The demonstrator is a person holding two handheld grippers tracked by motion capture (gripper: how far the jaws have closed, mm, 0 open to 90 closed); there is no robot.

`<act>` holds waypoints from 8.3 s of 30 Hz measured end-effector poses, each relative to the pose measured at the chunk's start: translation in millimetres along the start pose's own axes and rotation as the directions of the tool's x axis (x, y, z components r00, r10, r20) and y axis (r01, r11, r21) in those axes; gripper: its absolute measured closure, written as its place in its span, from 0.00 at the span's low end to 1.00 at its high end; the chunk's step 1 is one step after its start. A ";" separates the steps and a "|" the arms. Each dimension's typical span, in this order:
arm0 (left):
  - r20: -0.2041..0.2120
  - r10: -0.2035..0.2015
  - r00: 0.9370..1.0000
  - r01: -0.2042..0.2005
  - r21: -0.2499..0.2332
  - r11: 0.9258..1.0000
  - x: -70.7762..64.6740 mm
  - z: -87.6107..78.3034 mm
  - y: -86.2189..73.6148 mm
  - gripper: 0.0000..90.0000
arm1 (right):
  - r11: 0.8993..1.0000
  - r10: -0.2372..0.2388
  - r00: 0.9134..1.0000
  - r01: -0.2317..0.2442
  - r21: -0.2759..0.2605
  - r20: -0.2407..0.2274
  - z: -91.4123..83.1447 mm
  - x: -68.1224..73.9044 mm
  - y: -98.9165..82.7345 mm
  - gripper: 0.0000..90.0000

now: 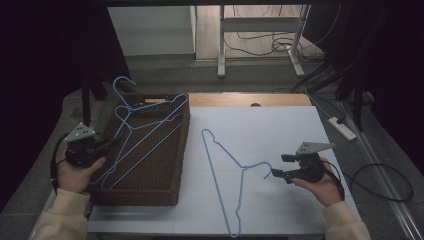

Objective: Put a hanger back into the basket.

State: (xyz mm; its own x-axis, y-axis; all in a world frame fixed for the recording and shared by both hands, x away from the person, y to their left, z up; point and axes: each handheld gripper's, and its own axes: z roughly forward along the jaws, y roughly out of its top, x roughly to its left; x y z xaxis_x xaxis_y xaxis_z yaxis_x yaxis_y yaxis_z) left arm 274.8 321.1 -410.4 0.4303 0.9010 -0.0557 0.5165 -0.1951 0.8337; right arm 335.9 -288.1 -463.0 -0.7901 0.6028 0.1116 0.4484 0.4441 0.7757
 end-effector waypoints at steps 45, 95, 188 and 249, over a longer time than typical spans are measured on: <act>-0.108 -0.006 0.994 0.036 0.282 0.959 13.3 58.7 -9.2 0.58 | 1.000 -0.005 1.000 0.005 0.007 0.001 -2.8 0.6 -2.2 0.30; 0.298 0.073 0.952 -0.072 -0.014 0.997 -90.0 30.8 -0.1 0.33 | 0.999 0.048 0.998 -0.046 -0.028 0.051 -5.9 17.6 -4.1 0.26; 0.334 0.094 0.938 -0.108 0.024 0.994 -110.0 42.1 -6.5 0.32 | 0.912 -0.089 0.994 0.053 0.407 0.069 70.0 113.0 -13.3 1.00; 0.333 0.097 0.938 -0.108 0.015 0.994 -106.7 40.4 -5.6 0.32 | 0.952 0.058 0.998 -0.059 0.302 0.014 162.1 45.5 57.6 1.00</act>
State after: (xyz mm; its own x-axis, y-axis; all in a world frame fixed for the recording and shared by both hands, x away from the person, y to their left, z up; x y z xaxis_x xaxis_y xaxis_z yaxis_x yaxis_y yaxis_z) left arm 255.9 210.4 -431.3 0.7004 0.6969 -0.1545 0.4780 -0.2972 0.8266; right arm 393.5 -127.6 -513.9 -0.7571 0.6363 0.1478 0.5995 0.5870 0.5441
